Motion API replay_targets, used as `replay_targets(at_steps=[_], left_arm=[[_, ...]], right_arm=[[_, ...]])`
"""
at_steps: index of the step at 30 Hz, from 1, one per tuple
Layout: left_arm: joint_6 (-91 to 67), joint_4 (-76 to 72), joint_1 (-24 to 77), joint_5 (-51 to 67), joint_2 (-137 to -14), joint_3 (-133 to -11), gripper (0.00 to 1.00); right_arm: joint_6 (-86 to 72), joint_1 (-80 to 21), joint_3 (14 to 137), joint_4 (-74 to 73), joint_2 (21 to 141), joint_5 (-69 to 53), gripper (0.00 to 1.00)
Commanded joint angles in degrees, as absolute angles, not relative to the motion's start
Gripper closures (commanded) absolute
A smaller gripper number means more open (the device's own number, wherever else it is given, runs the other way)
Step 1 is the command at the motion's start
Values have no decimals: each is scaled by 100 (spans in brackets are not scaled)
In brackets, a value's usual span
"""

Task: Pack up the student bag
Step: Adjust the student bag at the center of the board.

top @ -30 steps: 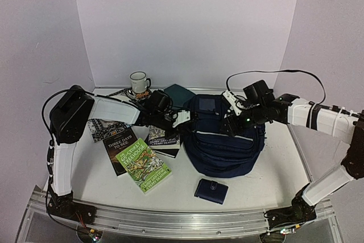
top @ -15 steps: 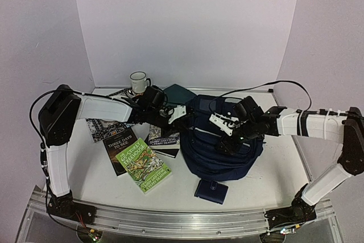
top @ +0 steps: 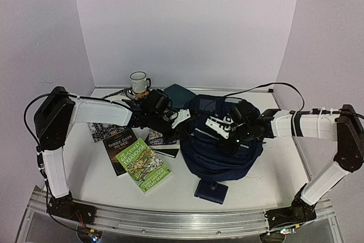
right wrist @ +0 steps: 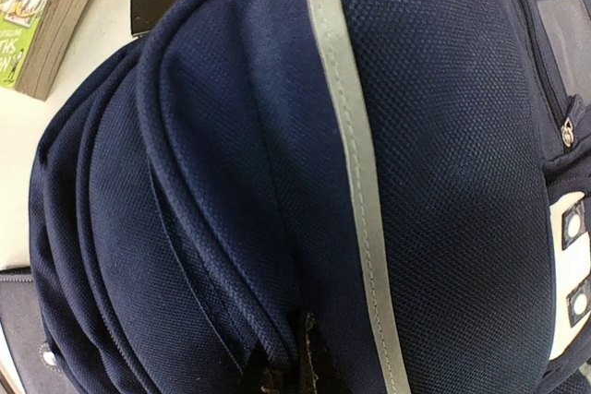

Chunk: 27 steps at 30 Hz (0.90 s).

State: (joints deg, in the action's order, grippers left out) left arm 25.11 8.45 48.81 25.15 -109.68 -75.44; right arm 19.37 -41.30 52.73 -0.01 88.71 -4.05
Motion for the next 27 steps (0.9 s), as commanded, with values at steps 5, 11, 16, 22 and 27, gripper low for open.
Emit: replay_targets(at_steps=[5, 11, 16, 22, 27], left_arm=[[635, 949, 5630, 2715, -10414, -7460, 100], [-490, 646, 6047, 2397, -10627, -7747, 100], [-1337, -86, 6084, 1980, -10529, -7423, 98], [-1837, -710, 6087, 2263, -10390, -7051, 82], [-2196, -788, 6089, 2394, -10291, -6845, 62]], right_arm=[[1238, -4169, 5634, 782, 9093, -481, 96], [774, -4184, 5534, 1132, 8956, -776, 87], [671, -4184, 5196, 1127, 8501, -613, 76], [227, -4195, 4846, 830, 7854, -357, 57], [-648, -4419, 4705, 742, 7466, -142, 49]])
